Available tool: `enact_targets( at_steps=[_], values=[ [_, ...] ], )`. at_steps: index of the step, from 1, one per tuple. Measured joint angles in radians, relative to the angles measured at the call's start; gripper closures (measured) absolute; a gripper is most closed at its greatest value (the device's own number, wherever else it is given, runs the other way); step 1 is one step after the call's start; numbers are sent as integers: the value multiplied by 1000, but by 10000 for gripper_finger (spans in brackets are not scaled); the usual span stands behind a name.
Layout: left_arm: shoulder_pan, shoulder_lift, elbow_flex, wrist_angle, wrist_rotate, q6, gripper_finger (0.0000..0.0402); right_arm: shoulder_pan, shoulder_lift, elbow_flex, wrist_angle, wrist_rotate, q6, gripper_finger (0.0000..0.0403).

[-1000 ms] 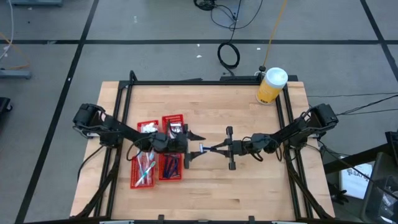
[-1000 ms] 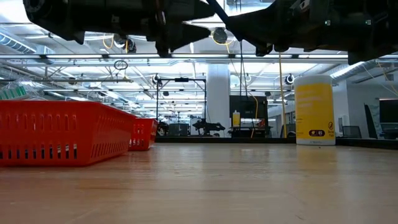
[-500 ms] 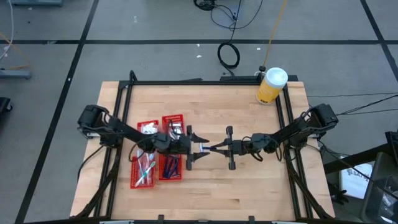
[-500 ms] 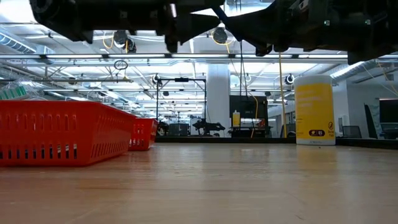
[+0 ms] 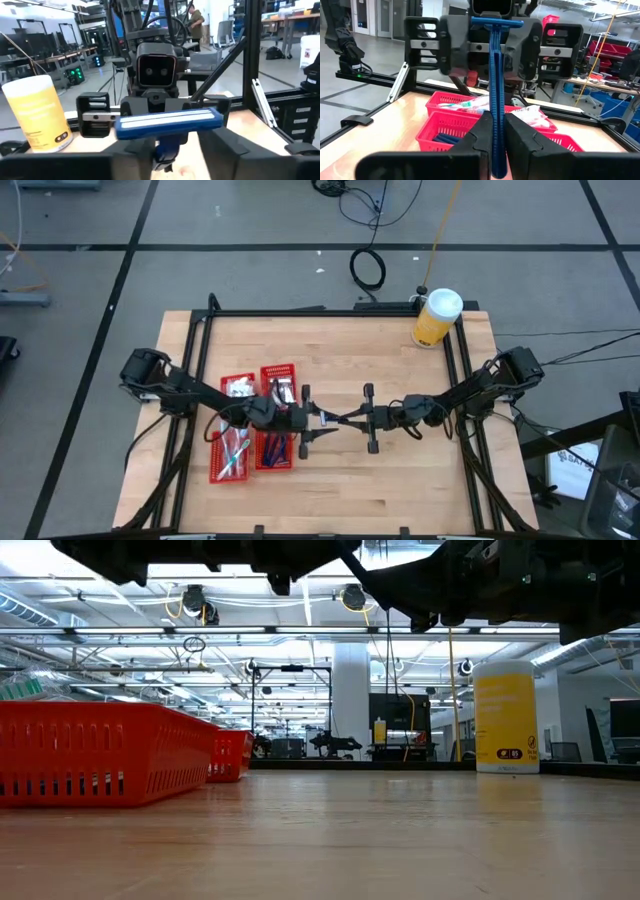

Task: Pick & Place Travel size toiletries
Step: Put the blue razor into the bottom right red basket

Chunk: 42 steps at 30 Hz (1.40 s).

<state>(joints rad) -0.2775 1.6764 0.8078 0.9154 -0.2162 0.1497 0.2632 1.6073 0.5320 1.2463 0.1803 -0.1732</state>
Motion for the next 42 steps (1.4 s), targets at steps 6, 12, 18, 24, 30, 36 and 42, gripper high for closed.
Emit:
enact_targets(
  at_steps=[6, 12, 18, 24, 30, 36, 42],
  values=[
    [-3, -44, 0, -115, -44, -17, 360, 1, 0, 0, -4, 2, 3, 358],
    [-12, -55, 0, -220, -104, -84, 371, 1, -1, 0, -33, 3, 38, 316],
    [-62, -187, 0, -525, -250, -199, 384, 1, 0, 0, -35, 1, 51, 296],
    [-145, -354, 0, -930, -175, -654, 375, 1, 0, 0, -65, 2, 49, 290],
    [-277, -387, 0, -1234, -160, -1006, 383, -5, 0, 0, -71, 2, 49, 292],
    [-310, -330, -1, -1288, -182, -1149, 368, -9, 0, 0, -70, 2, 53, 291],
    [-278, -328, -1, -1287, -157, -1199, 230, -9, 0, 0, -70, 2, 56, 291]
  ],
)
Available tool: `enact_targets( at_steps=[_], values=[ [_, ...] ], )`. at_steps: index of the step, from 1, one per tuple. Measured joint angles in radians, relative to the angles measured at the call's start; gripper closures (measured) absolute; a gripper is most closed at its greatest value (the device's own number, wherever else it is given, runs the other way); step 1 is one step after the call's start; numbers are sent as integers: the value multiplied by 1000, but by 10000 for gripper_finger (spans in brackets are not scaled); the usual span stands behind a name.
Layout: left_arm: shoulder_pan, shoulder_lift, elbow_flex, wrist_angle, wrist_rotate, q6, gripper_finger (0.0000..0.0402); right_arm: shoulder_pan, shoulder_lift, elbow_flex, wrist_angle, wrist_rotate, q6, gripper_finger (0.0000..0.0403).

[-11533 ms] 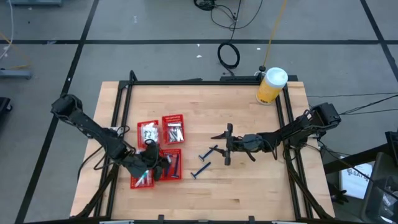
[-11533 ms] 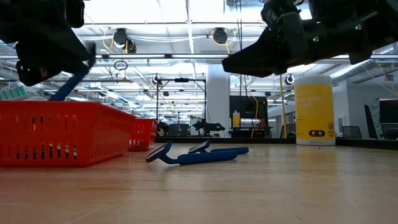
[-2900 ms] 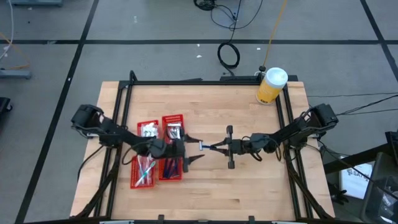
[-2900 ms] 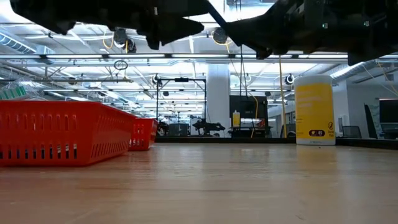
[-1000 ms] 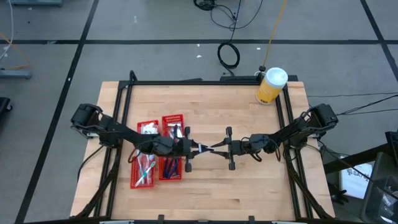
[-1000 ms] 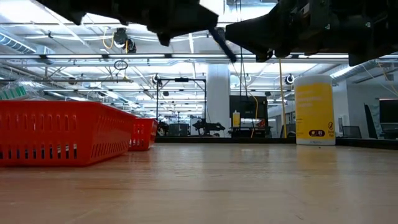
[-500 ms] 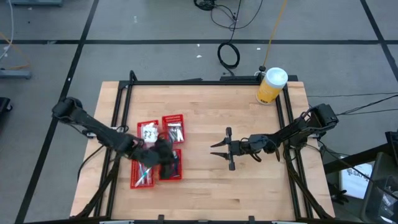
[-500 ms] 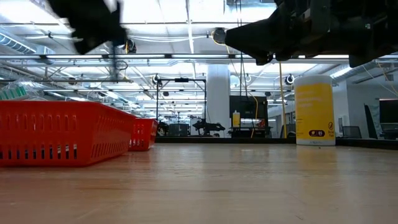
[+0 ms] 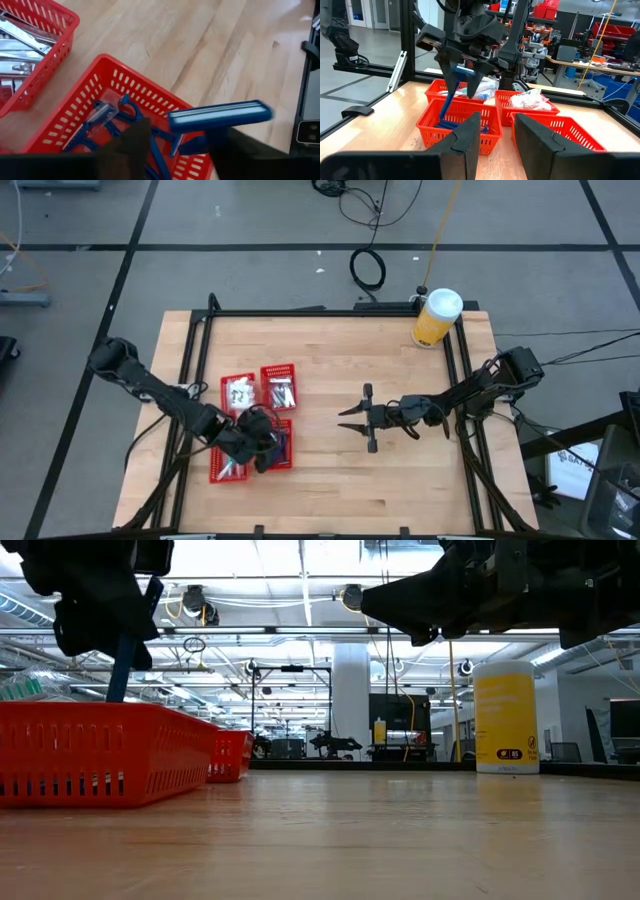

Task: Pick & Place Travel size toiletries
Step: Put the blue razor into the bottom right red basket, then return to Home Position

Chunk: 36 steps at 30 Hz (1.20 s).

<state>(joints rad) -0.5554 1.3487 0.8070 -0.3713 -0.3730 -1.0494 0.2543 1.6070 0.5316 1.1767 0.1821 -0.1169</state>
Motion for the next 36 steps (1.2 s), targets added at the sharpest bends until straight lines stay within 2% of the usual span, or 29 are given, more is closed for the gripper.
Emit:
enact_targets(
  at_steps=[5, 10, 18, 21, 24, 26, 33, 35, 36],
  values=[
    [32, -1, 0, 2, 68, 56, 124, 0, 0, 0, 0, 0, 0, 289],
    [64, -2, 0, 7, 126, 85, 59, 0, 0, 0, 0, 0, 0, 292],
    [121, -10, 0, -6, 239, 201, 10, 0, 0, 0, 0, 0, -1, 291],
    [163, -81, 0, -65, 364, 332, 5, 0, 0, 0, 5, 5, -21, 293],
    [196, -153, 1, -139, 452, 344, 5, 3, -35, -2, 11, 5, -24, 297],
    [201, -208, 0, -164, 419, 350, 5, 8, -78, -3, -11, 5, -24, 299],
    [78, -510, -21, -135, 29, 648, 5, 29, -308, -134, -74, 4, -28, 297],
    [50, -624, -73, -80, -19, 727, 5, 29, -393, -196, -74, 4, -29, 296],
    [46, -689, -109, -23, -7, 775, 5, 29, -439, -227, -75, 4, -29, 296]
  ],
)
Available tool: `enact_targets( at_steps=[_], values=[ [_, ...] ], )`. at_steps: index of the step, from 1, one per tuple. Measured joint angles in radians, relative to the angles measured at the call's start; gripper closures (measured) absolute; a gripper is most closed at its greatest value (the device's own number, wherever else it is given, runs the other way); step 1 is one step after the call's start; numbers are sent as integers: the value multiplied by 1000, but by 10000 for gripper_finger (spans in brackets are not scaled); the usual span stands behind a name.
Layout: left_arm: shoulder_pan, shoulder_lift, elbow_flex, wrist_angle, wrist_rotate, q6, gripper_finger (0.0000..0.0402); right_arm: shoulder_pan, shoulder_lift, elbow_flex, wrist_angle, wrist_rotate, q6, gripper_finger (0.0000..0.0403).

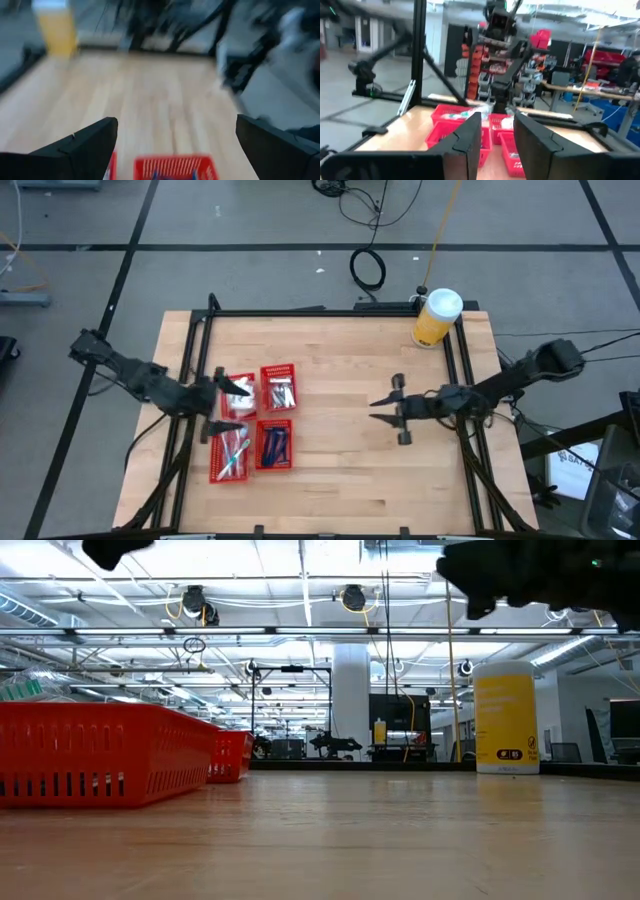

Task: Pick & Place Travel size toiletries
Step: Return to Home Position

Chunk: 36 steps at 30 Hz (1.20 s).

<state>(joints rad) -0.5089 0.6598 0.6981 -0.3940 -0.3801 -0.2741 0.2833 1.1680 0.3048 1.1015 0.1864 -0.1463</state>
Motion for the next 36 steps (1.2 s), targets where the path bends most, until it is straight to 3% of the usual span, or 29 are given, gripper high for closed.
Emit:
enact_targets(
  at_steps=[5, 11, 16, 21, 27, 31, 36],
  values=[
    [44, -333, -241, 241, 142, 197, 4, 0, -194, -129, 6, -2, 55, 298],
    [118, -652, -464, 235, 155, 186, 5, 0, -311, -168, -56, -1, 130, 297],
    [179, -651, -510, 222, 179, 168, 5, -2, -377, -176, -156, 34, 136, 297],
    [225, -652, -547, 244, 179, 212, 5, -3, -409, -197, -236, 134, 133, 297],
    [263, -653, -662, 402, 204, 216, 5, -3, -461, -283, -128, 102, 127, 300],
    [282, -654, -681, 434, 239, 190, 5, -2, -523, -286, -242, 91, 134, 300],
    [287, -654, -681, 430, 246, 187, 5, -5, -720, -287, -392, 69, 117, 302]
  ],
)
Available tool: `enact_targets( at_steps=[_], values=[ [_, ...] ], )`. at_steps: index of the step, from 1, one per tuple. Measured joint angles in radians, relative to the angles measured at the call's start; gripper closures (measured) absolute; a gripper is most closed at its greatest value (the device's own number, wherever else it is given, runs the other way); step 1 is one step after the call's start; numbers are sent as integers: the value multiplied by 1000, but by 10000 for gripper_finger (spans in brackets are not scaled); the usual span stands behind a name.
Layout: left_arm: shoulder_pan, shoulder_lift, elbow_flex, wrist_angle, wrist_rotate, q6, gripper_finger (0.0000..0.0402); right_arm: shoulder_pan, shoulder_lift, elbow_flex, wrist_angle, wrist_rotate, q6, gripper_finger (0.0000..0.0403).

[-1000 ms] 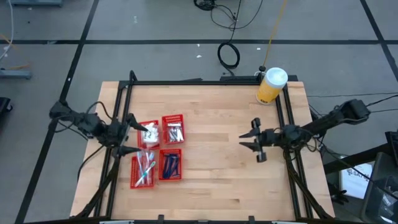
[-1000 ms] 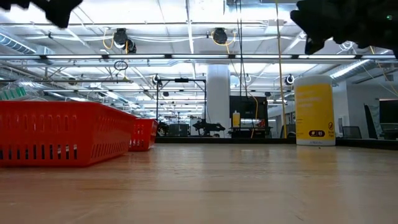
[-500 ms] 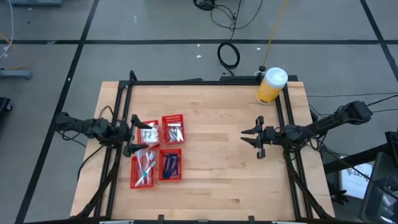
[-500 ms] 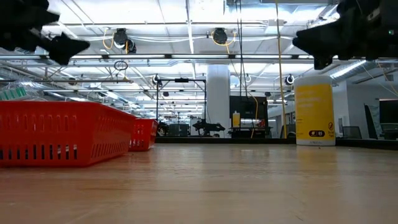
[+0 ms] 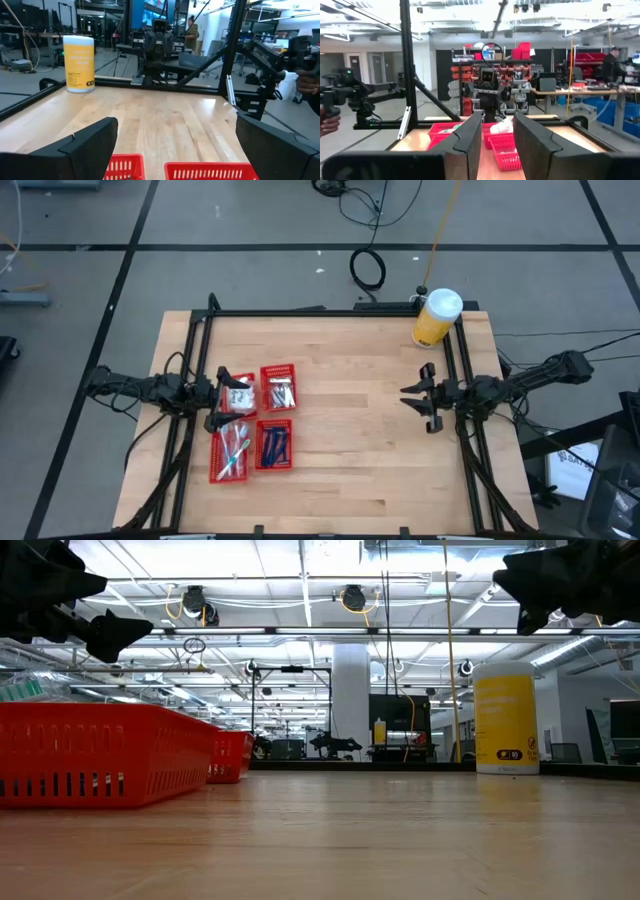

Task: Pick & Place Travel size toiletries
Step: Return to Home Position

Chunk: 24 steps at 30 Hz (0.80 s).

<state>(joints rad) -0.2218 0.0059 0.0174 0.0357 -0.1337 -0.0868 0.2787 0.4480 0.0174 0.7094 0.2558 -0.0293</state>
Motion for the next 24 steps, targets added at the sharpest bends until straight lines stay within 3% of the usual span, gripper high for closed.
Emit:
enact_targets(
  at_steps=[10, 24],
  values=[
    [0, 0, 0, -2, -1, -2, 5, 0, -449, -2, -445, -131, 17, 302],
    [0, 8, -3, 20, 2, 2, 5, 5, -417, 5, -523, -127, 68, 300]
  ],
)
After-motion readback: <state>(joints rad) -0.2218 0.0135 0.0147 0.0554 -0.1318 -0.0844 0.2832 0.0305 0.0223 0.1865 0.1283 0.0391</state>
